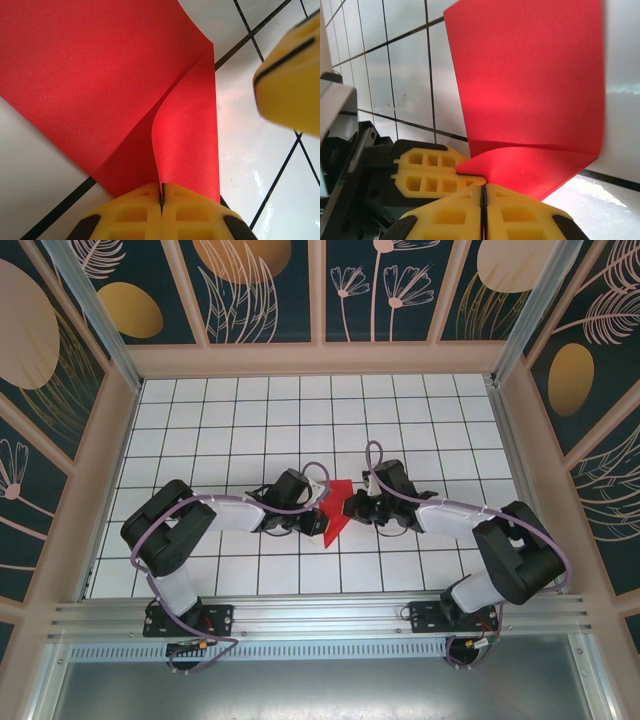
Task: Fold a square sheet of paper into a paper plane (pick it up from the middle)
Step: Third fold the triangle at the center of the table.
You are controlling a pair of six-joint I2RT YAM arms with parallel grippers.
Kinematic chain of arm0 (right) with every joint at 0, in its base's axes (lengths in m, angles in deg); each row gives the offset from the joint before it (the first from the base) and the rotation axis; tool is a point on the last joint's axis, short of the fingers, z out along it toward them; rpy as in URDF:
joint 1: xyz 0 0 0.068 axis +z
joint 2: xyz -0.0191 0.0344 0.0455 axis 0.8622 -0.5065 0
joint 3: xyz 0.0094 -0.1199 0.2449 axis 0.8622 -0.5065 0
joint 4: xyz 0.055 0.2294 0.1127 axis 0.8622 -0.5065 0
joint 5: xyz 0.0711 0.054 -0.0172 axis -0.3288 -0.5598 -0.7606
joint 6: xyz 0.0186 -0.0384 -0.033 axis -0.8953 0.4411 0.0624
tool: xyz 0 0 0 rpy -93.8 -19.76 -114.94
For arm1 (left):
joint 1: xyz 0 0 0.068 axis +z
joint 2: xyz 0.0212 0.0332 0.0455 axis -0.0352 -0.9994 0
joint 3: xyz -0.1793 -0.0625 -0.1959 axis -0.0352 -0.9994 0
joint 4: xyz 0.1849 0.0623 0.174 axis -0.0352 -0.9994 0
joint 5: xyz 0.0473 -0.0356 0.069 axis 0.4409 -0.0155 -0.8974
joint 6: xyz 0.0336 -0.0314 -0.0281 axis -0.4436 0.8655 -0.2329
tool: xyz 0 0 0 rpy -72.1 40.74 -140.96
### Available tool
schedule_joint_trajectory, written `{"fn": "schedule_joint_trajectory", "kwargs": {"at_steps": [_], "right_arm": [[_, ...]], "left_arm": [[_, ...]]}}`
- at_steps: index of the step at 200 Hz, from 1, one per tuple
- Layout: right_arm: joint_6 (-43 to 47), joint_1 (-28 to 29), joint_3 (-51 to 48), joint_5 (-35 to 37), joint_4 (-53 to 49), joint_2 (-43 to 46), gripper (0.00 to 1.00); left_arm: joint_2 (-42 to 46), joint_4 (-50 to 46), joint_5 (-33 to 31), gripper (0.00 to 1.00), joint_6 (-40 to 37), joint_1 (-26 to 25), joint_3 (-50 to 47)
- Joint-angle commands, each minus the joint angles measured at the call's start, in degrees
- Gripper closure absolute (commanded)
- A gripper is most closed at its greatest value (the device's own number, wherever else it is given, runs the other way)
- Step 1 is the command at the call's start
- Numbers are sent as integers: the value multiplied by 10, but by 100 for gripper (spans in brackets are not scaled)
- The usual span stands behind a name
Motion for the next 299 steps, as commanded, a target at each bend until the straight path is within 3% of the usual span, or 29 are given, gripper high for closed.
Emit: {"fn": "schedule_joint_trajectory", "kwargs": {"at_steps": [1,79,153,199,259,299], "right_arm": [[-22,9,-14,20,19,17,89],[-60,25,-35,32,45,24,92],[-65,37,-38,10,101,-47,92],[-55,38,-41,28,82,-101,92],[-63,58,-43,18,65,6,89],[-87,76,-58,23,103,-21,89]], "left_arm": [[-6,-41,-27,95,-4,1,-18],[-23,-38,-21,94,0,1,-14],[-29,-29,-15,94,-1,1,-22],[-33,-33,-14,94,-2,1,-28],[-36,-37,-15,94,-1,1,-24],[-34,-41,-17,94,-1,1,-21]]}}
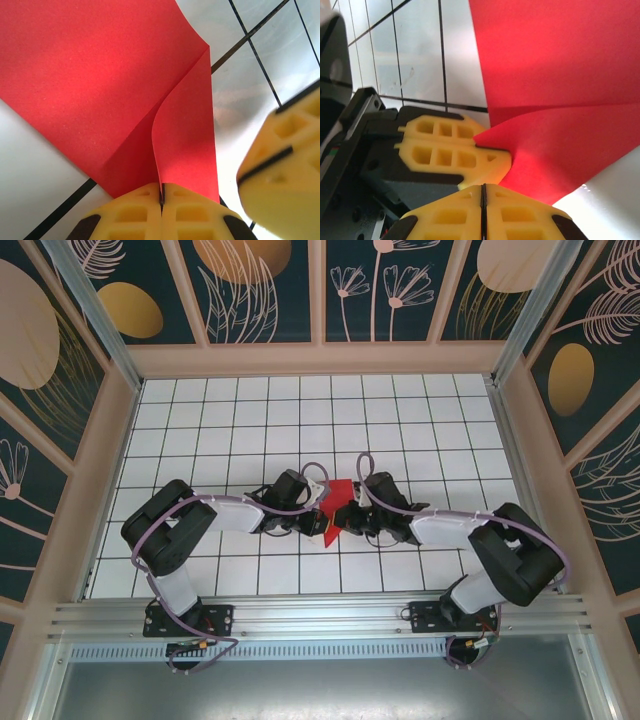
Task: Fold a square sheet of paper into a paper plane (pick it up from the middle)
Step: Third fold the triangle at the center of the table.
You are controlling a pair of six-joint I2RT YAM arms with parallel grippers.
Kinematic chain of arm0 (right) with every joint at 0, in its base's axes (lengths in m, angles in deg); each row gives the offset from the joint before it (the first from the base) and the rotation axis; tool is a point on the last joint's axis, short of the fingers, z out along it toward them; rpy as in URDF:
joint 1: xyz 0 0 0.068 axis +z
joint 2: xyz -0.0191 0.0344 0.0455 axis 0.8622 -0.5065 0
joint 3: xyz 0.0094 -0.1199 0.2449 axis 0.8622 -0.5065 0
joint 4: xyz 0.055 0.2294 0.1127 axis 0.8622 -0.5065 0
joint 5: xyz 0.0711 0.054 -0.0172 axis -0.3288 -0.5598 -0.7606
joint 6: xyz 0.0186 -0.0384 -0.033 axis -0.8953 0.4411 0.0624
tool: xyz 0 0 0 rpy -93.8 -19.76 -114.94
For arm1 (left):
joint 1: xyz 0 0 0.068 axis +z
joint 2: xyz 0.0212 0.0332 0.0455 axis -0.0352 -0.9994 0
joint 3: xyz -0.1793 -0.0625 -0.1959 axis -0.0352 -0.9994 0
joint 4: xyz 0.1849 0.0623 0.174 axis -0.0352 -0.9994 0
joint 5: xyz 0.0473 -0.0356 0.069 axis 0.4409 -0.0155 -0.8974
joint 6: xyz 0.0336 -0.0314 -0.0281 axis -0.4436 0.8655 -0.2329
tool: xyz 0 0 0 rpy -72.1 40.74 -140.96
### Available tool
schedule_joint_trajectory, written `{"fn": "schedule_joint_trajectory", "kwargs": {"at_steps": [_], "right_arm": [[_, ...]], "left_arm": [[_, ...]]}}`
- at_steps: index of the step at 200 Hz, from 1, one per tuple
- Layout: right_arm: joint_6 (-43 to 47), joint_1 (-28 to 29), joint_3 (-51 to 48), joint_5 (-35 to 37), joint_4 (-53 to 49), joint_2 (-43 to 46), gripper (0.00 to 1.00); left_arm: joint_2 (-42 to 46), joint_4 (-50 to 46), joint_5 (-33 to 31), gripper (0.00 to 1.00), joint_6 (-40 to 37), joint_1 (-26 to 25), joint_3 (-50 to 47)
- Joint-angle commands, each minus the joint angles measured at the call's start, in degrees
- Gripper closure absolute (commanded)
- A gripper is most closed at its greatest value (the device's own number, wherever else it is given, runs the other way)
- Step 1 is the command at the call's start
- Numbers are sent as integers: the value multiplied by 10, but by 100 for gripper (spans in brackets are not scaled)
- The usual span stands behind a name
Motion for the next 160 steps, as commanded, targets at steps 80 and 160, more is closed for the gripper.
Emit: {"fn": "schedule_joint_trajectory", "kwargs": {"at_steps": [80,160], "right_arm": [[-11,20,-8,13,-4,-33,90],[-44,50,-18,29,28,-72,89]], "left_arm": [[-32,-61,-25,94,-3,0,-15],[-32,-61,-21,94,-4,0,-14]]}}
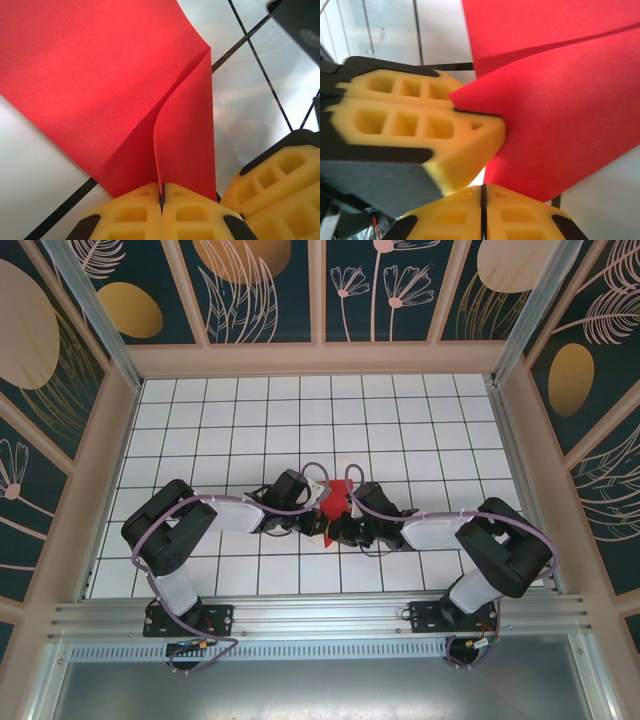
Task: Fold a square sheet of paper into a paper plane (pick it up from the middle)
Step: Third fold the triangle at the center of the table.
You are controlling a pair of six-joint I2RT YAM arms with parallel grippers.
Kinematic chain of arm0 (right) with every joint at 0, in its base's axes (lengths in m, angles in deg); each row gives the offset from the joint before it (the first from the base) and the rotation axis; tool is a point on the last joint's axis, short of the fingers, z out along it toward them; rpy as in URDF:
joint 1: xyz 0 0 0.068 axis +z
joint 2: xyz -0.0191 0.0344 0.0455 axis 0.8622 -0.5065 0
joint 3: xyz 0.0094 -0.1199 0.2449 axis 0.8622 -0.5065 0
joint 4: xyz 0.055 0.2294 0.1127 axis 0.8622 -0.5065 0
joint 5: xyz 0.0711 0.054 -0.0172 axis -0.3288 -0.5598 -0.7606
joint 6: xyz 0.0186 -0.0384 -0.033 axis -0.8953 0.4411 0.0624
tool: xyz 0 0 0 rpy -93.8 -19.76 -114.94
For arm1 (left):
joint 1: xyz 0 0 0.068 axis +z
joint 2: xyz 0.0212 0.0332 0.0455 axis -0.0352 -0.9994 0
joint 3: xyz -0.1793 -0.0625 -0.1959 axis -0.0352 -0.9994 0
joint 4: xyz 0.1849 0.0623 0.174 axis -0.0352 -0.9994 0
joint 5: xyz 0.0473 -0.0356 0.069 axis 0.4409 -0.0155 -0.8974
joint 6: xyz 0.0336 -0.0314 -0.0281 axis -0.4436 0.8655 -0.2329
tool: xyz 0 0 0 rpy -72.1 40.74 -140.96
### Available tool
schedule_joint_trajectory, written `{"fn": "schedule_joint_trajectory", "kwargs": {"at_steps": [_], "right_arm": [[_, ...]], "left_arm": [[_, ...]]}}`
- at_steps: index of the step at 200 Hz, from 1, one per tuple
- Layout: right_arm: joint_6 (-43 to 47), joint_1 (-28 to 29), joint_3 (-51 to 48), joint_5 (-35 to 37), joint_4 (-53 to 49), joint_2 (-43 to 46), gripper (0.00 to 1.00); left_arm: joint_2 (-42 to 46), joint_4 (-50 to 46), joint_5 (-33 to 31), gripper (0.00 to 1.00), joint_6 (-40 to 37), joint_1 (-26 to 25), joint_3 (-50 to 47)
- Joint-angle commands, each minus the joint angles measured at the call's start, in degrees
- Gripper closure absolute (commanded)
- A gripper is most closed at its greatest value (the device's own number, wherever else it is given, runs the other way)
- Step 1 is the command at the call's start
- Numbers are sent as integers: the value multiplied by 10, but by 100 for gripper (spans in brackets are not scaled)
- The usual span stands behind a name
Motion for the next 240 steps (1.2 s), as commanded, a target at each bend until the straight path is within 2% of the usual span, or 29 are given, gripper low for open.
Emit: {"fn": "schedule_joint_trajectory", "kwargs": {"at_steps": [1,34,71,97,191,240], "right_arm": [[-16,3,-11,18,9,-31,89],[-12,9,-15,8,12,-34,90],[-7,12,-11,13,-7,19,89],[-18,19,-25,-2,26,38,88],[-33,32,-32,8,62,-37,88],[-29,35,-33,8,43,35,87]], "left_arm": [[-31,-61,-22,94,-4,0,-15],[-32,-60,-22,94,-5,0,-16],[-30,-61,-23,94,-6,0,-17],[-28,-60,-23,94,-7,0,-20],[-31,-61,-21,94,-7,0,-16],[-29,-63,-23,94,-8,0,-16]]}}
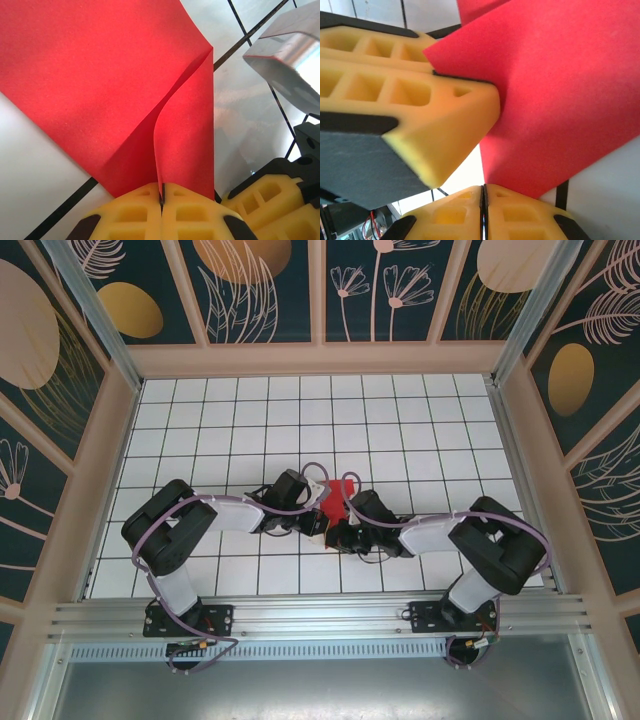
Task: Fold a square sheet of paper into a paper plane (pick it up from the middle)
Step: Third fold the triangle at the center of the table.
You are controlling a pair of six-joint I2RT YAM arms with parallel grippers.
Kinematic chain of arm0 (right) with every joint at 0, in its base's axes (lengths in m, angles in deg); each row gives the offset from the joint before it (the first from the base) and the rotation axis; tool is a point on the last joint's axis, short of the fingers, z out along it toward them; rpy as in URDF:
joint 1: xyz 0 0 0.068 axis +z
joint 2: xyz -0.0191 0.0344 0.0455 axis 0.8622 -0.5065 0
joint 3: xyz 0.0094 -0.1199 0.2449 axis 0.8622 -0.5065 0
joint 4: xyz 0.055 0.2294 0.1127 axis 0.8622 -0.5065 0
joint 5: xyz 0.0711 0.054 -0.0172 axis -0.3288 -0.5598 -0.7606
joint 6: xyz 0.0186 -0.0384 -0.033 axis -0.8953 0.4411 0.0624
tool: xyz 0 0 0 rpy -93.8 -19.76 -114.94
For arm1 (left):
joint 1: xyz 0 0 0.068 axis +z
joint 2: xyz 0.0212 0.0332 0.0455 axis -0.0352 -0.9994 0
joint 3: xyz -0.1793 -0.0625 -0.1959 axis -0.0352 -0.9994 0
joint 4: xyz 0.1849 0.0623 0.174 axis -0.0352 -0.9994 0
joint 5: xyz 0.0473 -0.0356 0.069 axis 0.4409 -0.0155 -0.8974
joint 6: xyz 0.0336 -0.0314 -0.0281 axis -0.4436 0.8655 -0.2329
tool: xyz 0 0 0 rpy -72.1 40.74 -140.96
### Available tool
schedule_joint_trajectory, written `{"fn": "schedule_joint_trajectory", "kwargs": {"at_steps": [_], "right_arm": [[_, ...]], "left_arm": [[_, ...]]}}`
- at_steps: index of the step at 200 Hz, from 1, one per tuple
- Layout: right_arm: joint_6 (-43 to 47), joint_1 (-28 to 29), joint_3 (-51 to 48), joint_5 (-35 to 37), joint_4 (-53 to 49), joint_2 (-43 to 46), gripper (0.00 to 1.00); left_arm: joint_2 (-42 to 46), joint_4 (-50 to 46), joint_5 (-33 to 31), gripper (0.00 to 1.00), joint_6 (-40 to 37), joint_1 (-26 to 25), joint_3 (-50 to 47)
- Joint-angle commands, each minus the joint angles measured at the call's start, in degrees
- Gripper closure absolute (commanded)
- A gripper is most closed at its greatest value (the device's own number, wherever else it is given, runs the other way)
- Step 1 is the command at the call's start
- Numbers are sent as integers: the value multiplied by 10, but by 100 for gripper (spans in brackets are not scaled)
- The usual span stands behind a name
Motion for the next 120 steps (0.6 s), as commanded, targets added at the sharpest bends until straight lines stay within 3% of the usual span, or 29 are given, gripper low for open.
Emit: {"fn": "schedule_joint_trajectory", "kwargs": {"at_steps": [1,71,104,120], "right_arm": [[-1,7,-9,7,-5,41,87],[-4,15,24,31,-58,-43,92],[26,11,61,69,-150,23,91],[41,-17,62,73,-163,72,90]], "left_arm": [[-29,-63,-23,94,-8,0,-16],[-29,-63,-24,94,-5,0,-14],[-26,-68,-26,94,-8,0,-11],[-26,-73,-27,94,-9,0,-9]]}}
